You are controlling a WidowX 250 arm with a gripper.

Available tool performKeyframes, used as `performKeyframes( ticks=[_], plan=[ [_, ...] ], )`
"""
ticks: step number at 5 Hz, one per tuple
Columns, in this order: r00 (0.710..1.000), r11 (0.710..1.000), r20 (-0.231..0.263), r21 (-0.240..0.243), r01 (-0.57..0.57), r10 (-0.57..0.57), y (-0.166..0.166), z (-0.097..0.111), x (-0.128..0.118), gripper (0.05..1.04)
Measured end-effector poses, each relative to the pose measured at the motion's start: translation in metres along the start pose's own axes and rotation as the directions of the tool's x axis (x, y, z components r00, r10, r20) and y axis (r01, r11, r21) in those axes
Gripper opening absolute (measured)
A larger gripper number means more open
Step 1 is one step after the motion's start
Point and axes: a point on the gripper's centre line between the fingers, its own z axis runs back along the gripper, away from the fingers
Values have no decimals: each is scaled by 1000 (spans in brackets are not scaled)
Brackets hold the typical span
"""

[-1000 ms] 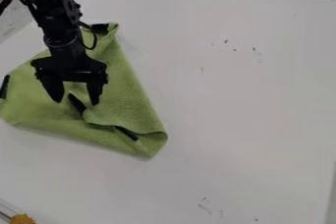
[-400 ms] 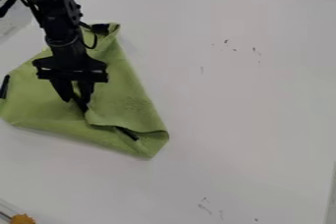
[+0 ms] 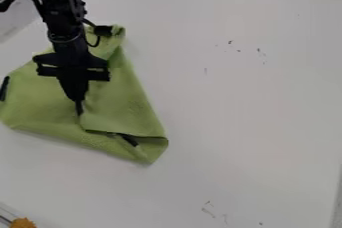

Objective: Unfold the cloth from the bottom left to the top right

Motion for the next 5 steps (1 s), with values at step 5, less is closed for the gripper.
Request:
performKeyframes(
  ticks=[5],
  plan=[
    [891, 887, 87, -95, 453, -446, -126, 33, 101, 53]
  ],
)
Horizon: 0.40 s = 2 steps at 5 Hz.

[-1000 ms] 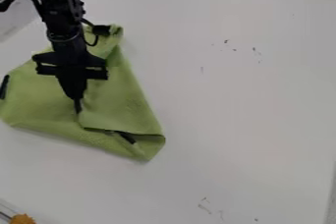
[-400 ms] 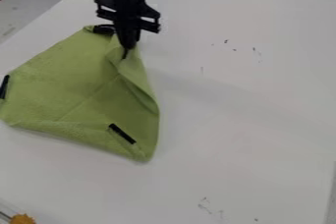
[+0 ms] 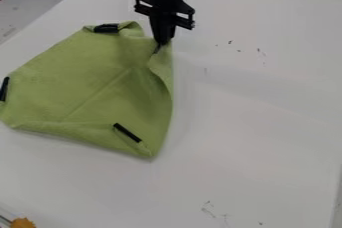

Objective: Unfold the cloth from the bottom left to the top right

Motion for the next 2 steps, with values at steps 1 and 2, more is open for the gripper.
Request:
performKeyframes(
  ticks=[1, 2],
  plan=[
    [999, 999, -3, -20, 36, -36, -18, -6, 5, 53],
    [1000, 999, 19, -28, 19, -18, -21, -7, 8, 53]
  ],
)
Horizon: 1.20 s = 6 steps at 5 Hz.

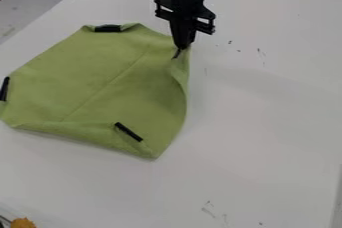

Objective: Unfold the cloth from the bottom left to the top right

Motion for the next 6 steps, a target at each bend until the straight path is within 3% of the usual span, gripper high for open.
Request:
performKeyframes(
  ticks=[1, 2, 3, 4, 5, 6],
  plan=[
    [1000, 1000, -1, -5, -22, 22, -6, -6, -3, 74],
    [998, 998, 8, -22, -61, 62, -12, -11, -4, 218],
    [990, 989, 15, -52, -139, 140, -26, -11, 0, 470],
    [979, 975, -14, -94, -204, 203, -51, -17, 6, 774],
    [975, 969, -53, -114, -220, 215, -79, -17, 18, 993],
    [988, 987, -39, -40, -152, 151, -84, -9, 24, 1002]
  ],
)
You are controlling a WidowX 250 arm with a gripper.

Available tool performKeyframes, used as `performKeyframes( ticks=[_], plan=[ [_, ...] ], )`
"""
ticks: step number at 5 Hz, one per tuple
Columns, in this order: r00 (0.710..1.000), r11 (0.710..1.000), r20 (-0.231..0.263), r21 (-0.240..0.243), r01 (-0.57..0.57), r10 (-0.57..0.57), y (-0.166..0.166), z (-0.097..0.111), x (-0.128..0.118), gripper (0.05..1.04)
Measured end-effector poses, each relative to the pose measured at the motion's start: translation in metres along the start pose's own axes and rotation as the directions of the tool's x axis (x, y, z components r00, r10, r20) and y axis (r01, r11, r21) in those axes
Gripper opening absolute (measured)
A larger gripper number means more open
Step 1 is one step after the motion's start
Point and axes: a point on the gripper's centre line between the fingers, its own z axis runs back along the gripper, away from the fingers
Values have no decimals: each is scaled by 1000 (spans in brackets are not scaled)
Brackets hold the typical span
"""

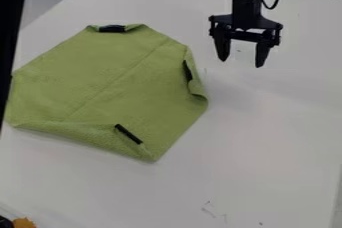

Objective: Unfold the cloth from the bottom left to the top right

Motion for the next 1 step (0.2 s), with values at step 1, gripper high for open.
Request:
performKeyframes(
  ticks=[1],
  plan=[
    [1000, 998, 5, 61, 0, 0, 11, -11, -6, 999]
  ],
)
